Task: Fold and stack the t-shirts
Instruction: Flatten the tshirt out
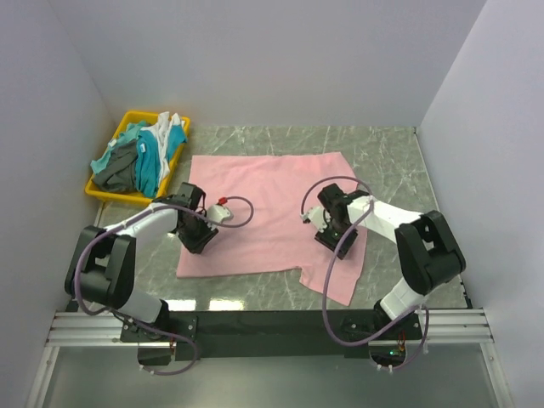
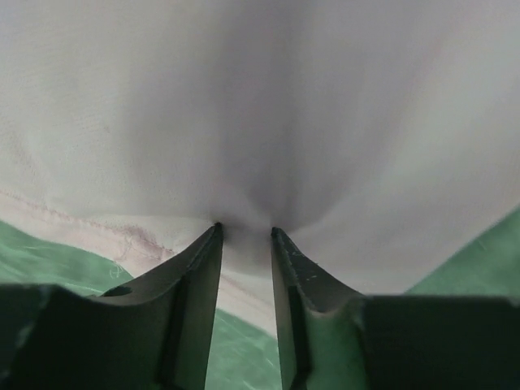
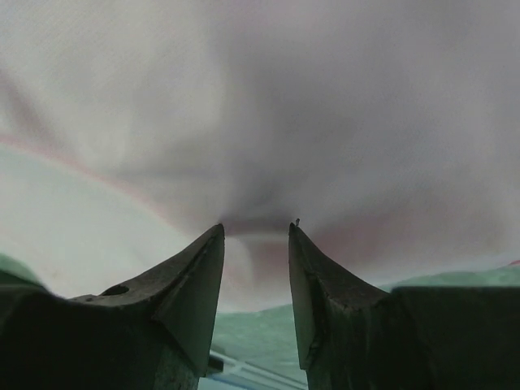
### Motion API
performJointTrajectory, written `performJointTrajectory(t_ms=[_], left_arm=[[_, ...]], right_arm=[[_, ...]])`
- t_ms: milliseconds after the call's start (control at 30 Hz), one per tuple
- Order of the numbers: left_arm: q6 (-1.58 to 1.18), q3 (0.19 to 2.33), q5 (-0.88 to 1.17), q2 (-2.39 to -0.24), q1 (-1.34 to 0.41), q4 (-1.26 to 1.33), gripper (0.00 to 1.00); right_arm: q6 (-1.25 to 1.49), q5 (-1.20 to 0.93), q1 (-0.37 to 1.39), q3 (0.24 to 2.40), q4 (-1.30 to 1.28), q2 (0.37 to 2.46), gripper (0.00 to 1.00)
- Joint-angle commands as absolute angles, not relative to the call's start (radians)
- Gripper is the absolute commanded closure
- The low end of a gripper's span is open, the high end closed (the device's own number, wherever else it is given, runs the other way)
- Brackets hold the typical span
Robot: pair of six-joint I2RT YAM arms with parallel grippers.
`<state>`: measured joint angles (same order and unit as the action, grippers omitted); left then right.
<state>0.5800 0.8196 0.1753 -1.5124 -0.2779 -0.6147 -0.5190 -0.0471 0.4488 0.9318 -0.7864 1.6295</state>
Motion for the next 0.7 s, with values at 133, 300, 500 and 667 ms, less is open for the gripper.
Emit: performJointTrajectory(t_ms=[133, 300, 500, 667], left_arm=[[0.683, 0.816, 0.339, -1.407, -0.279, -0.919, 0.63], [0.599, 1.041, 0.402, -1.477, -0.186, -0.862, 0.52], [0.465, 1.373, 0.488, -1.695, -0.083, -0.841, 0.45], [0.402, 1.468, 0.453, -1.773, -0.081, -0.784, 0.44]], right_arm=[[-0.761, -0.136, 0.404, 0.968, -0.986, 1.454, 0.55], [-0.698, -0.299, 0.264, 1.339, -1.032, 1.615, 0.56], [-0.398, -0.288, 0.143, 1.751, -0.884, 1.891, 0.57], [-0.21, -0.267, 0.103, 2.087, -0.81, 2.117, 0.56]])
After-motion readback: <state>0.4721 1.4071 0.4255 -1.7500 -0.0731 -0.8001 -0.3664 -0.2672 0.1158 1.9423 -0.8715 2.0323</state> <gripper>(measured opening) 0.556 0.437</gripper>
